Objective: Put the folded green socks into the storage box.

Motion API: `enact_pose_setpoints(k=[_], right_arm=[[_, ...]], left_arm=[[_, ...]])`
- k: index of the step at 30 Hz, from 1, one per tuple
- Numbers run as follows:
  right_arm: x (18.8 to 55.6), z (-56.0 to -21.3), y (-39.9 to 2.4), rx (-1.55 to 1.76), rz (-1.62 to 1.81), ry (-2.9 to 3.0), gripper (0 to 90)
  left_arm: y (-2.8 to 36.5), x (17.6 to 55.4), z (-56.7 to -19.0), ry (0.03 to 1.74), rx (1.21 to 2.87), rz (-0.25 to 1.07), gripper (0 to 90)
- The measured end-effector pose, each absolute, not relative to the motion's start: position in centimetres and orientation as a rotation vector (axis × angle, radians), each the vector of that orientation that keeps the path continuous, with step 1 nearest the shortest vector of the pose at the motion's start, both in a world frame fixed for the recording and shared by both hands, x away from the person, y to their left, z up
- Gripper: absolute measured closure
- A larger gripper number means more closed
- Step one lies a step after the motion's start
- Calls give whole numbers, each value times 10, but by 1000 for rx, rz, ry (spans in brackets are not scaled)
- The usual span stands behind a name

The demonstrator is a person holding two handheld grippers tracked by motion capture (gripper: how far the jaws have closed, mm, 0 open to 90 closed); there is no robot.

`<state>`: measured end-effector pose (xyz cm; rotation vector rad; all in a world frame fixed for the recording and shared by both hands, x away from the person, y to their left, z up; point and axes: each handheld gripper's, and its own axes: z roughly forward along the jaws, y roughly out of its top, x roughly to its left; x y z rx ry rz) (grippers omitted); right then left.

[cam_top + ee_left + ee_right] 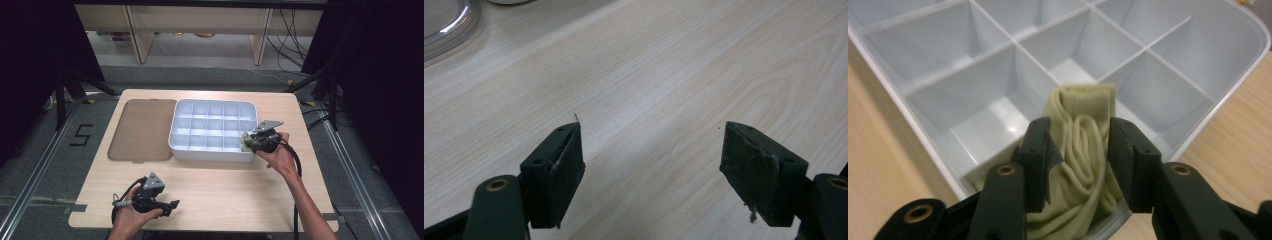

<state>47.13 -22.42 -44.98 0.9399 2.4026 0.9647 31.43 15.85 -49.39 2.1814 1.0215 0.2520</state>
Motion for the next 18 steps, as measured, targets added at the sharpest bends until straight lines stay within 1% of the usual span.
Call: enact_pose_setpoints(k=[3,4,6,9,10,12,18], right_arm=[[471,-438,-226,912,996,2388,590],[472,-436,-226,900,998,2386,610],[474,-429,-226,884,1024,2360,620],[476,-424,-224,894,1030,2365,691],[478,-424,-222,898,1030,2370,746],[483,-424,-219,902,1028,2364,800],[494,-427,-211,960,1014,2383,861]], left_arm=[[158,315,-494,1019,2183,250,246],[158,314,-494,1017,2182,243,245],[157,314,-494,1031,2183,250,245],[158,314,-494,1019,2182,235,245],[158,314,-494,1021,2184,250,245],[158,314,-495,1018,2180,241,246],[159,313,-495,1035,2170,237,245]])
